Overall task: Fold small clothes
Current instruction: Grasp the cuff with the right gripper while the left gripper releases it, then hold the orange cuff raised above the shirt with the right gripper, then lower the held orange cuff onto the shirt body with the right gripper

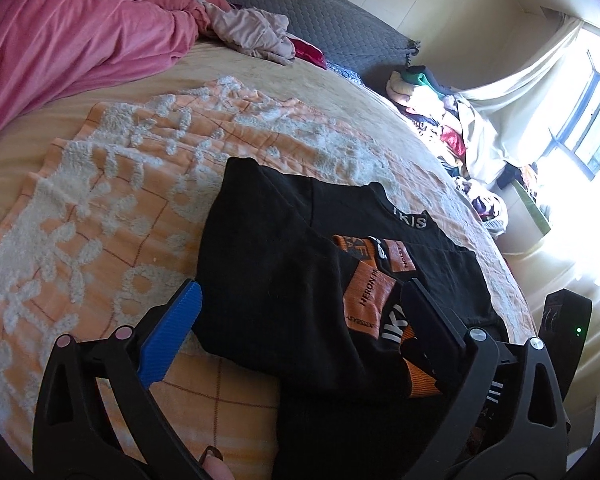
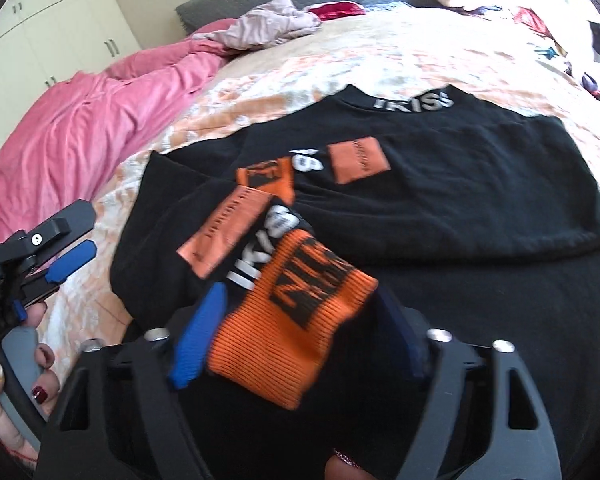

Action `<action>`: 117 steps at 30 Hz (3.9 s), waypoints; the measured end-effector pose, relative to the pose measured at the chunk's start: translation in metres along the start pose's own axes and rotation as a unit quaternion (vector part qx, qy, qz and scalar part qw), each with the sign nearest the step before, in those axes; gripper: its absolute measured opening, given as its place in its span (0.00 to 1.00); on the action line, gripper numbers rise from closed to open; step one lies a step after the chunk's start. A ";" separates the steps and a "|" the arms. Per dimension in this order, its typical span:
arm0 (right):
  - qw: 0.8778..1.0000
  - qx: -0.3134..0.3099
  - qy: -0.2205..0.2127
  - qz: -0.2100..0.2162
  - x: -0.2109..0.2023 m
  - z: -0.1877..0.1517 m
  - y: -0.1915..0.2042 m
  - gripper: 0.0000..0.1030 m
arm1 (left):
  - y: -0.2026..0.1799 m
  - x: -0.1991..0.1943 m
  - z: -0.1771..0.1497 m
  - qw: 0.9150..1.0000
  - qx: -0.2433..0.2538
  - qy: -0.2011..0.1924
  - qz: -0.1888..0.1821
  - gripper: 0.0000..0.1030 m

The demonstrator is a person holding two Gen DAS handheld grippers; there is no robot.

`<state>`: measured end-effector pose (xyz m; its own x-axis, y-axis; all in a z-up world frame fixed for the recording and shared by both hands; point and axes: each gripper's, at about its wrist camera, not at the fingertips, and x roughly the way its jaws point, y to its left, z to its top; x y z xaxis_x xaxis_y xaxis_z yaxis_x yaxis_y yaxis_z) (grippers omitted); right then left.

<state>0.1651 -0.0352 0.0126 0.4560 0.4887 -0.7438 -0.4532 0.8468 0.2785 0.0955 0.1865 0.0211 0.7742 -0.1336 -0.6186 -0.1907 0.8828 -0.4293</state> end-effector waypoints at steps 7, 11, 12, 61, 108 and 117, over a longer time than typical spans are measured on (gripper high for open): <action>0.997 -0.042 -0.034 0.050 -0.021 0.025 0.011 0.13 | 0.008 -0.008 0.005 1.000 -0.014 -0.010 0.010 0.91; 0.995 -0.058 -0.059 0.063 -0.042 0.046 0.010 0.12 | 0.012 -0.009 0.005 1.000 -0.020 -0.011 0.014 0.91; 0.994 -0.061 -0.066 0.061 -0.048 0.053 0.008 0.12 | 0.013 -0.009 0.005 1.000 -0.019 -0.010 0.017 0.91; 0.992 -0.035 -0.102 -0.063 -0.063 0.077 -0.179 0.12 | -0.084 0.133 0.021 0.987 0.113 0.110 0.024 0.64; 0.988 -0.148 -0.011 -0.039 -0.035 0.025 -0.112 0.45 | -0.123 0.109 -0.005 0.977 0.180 0.112 0.016 0.63; 0.991 -0.119 0.050 -0.036 -0.012 0.022 -0.123 0.51 | -0.114 0.121 -0.022 0.975 0.173 0.140 0.024 0.64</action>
<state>0.2321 -0.1409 0.0008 0.4201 0.3954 -0.8168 -0.5956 0.7992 0.0805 0.1979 0.0596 -0.0197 0.5651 -0.1627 -0.8088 0.0293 0.9837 -0.1774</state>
